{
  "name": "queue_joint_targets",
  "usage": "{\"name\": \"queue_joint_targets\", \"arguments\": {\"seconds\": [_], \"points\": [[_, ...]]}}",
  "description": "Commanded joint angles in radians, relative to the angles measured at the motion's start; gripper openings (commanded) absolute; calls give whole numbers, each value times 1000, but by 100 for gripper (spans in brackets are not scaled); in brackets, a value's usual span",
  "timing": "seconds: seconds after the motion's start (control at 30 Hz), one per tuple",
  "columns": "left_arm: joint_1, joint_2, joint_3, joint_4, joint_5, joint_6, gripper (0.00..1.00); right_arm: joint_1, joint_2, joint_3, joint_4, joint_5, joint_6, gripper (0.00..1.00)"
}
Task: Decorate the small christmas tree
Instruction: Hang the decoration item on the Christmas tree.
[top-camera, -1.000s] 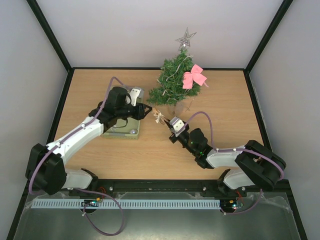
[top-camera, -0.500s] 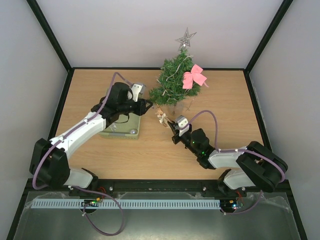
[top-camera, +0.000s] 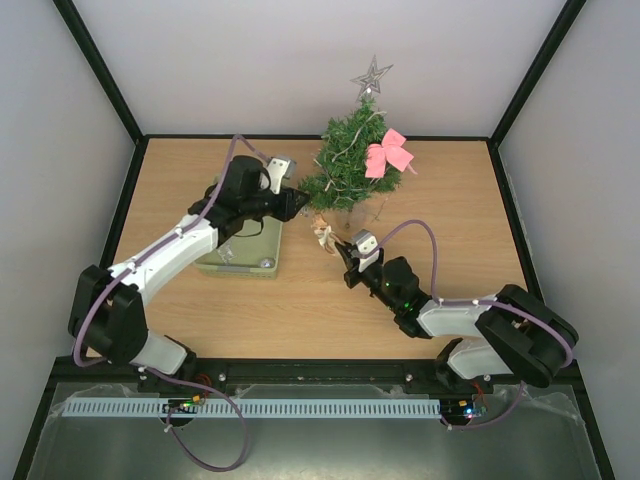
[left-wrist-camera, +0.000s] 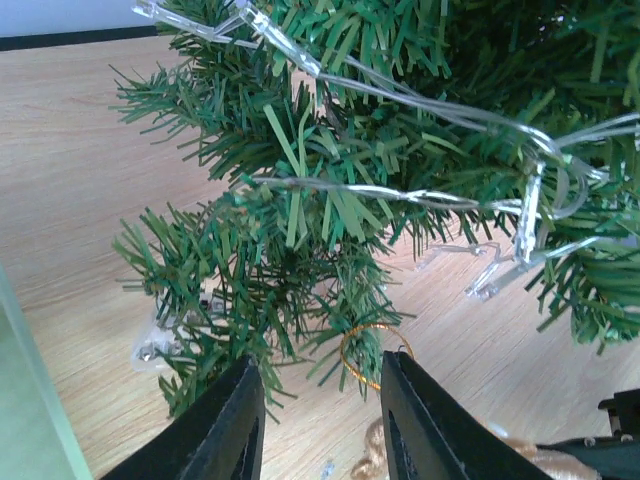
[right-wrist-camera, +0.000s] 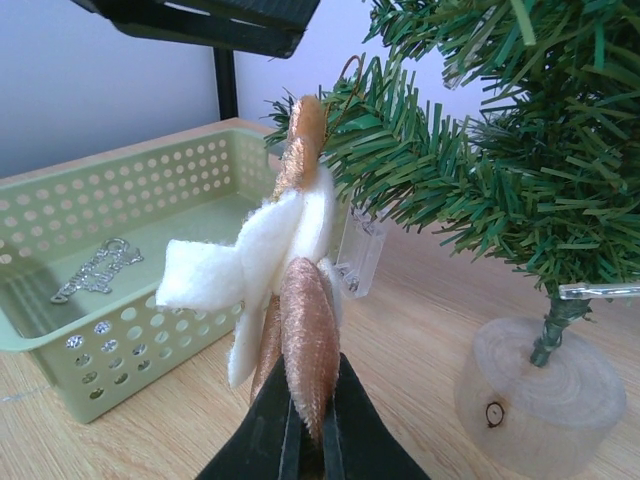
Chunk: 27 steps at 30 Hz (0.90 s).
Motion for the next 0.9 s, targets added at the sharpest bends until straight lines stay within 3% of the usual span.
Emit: {"name": "queue_joint_targets", "arguments": {"seconds": [0.0,0.87], "points": [[5,40,50,33,19,1,34,-2,21,24,17,-15,30,2],[5,144,67,46,-7,21,33,-43,72,18,86,-30,70,2]]}}
